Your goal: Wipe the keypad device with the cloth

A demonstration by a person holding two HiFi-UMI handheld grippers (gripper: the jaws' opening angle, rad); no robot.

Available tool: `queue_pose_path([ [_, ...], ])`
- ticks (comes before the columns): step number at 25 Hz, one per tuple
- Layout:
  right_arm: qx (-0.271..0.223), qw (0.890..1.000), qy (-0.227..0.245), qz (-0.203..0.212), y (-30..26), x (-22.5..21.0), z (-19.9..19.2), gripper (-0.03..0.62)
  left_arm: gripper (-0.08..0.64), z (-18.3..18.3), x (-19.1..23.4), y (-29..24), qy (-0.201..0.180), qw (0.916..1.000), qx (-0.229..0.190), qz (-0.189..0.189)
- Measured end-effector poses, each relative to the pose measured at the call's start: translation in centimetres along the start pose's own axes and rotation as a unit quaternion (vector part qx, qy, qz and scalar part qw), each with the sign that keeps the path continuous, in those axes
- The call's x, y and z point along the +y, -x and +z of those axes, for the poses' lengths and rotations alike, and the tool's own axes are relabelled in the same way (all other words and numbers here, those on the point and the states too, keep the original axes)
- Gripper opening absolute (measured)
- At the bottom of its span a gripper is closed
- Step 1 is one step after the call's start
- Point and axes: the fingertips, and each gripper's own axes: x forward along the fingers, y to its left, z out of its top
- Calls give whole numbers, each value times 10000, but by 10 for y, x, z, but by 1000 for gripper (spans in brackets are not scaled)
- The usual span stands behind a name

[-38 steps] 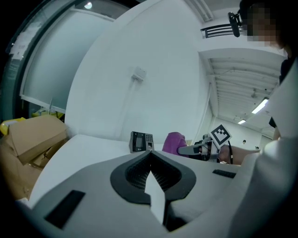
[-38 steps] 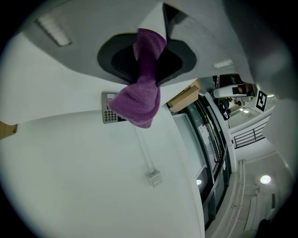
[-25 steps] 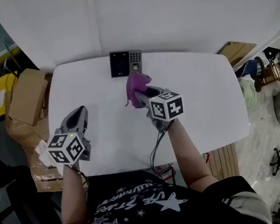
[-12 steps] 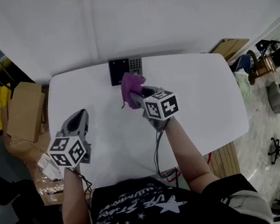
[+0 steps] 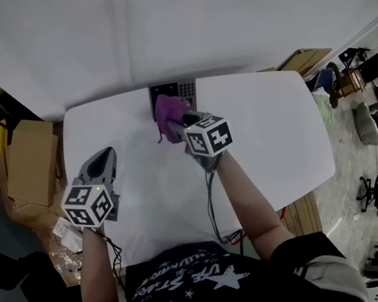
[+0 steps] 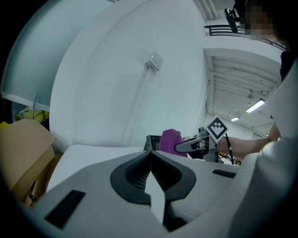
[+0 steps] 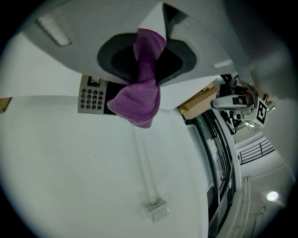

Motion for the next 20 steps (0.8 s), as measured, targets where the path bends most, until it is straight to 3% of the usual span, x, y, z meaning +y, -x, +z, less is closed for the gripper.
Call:
queue_pose_path([
  [20, 514, 9979, 298, -261, -58, -24, 6, 95, 6, 2, 24, -30, 103, 9999, 46, -123],
])
